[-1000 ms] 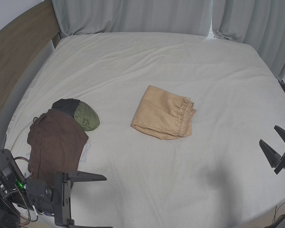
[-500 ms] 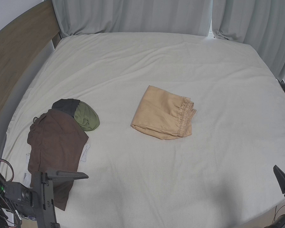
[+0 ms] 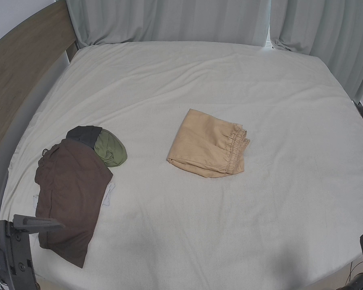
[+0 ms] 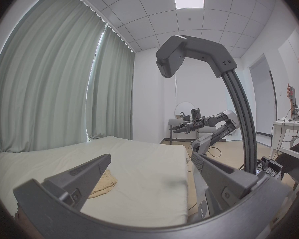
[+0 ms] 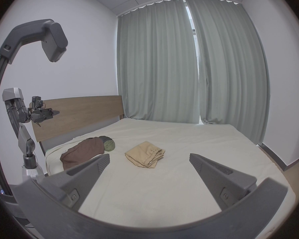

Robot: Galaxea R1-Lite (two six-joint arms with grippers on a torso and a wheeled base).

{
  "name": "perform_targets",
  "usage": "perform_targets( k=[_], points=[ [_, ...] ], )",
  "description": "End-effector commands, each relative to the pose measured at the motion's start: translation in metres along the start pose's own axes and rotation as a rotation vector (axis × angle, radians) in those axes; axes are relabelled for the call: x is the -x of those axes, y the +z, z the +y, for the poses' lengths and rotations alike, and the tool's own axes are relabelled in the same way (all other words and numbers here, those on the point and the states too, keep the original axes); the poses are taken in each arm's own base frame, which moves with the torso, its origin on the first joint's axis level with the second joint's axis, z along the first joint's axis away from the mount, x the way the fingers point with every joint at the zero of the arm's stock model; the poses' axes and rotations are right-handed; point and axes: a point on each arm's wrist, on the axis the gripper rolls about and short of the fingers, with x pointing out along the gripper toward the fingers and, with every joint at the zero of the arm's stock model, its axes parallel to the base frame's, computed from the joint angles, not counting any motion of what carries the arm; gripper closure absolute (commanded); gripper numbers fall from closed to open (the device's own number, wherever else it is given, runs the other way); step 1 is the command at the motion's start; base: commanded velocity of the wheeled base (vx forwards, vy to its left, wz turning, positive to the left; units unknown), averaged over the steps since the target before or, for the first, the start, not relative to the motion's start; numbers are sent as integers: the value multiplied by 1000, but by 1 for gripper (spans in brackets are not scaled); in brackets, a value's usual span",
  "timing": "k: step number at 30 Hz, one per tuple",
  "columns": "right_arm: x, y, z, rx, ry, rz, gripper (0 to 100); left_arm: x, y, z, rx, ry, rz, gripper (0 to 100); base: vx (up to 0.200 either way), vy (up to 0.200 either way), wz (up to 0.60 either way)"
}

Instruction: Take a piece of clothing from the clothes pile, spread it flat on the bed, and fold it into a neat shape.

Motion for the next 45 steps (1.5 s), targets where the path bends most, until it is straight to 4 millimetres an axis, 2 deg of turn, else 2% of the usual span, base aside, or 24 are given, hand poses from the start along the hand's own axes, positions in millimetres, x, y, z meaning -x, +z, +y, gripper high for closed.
perform_targets(
  k=[1, 5, 8, 11, 13, 15, 20, 23, 28, 39, 45],
  points=[
    [14, -4, 4, 19, -3, -68, 0, 20, 7, -18, -54, 49, -37, 0, 0, 0, 0],
    [10, -19, 4, 5, -1, -36, 0, 36, 7, -36, -48, 107, -33, 0, 0, 0, 0],
    [5, -42, 4, 1, 1, 4, 0, 47, 5, -51, -20, 176, -31, 0, 0, 0, 0],
    [5, -46, 4, 5, -9, 46, 0, 61, 0, -78, 64, 322, -61, 0, 0, 0, 0],
    [6, -48, 3, 9, -31, 64, 0, 64, -5, -87, 90, 376, -67, 0, 0, 0, 0],
    [6, -56, 3, 19, -104, 141, 0, 64, -9, -85, 59, 450, -45, 0, 0, 0, 0],
    [13, -58, 7, 88, -153, 92, 0, 66, -17, -81, 40, 646, -2, 0, 0, 0, 0],
    [13, -58, 7, 88, -155, 89, 0, 66, -17, -81, 46, 669, -5, 0, 0, 0, 0],
    [13, -57, 7, 66, -153, 75, 0, 68, -31, -90, 63, 734, 47, 0, 0, 0, 0],
    [13, -57, 7, 62, -154, 73, 0, 68, -31, -90, 38, 741, 58, 0, 0, 0, 0],
    [13, -57, 7, 62, -157, 75, 0, 70, -34, -89, 32, 848, 87, 0, 0, 0, 0]
  ],
)
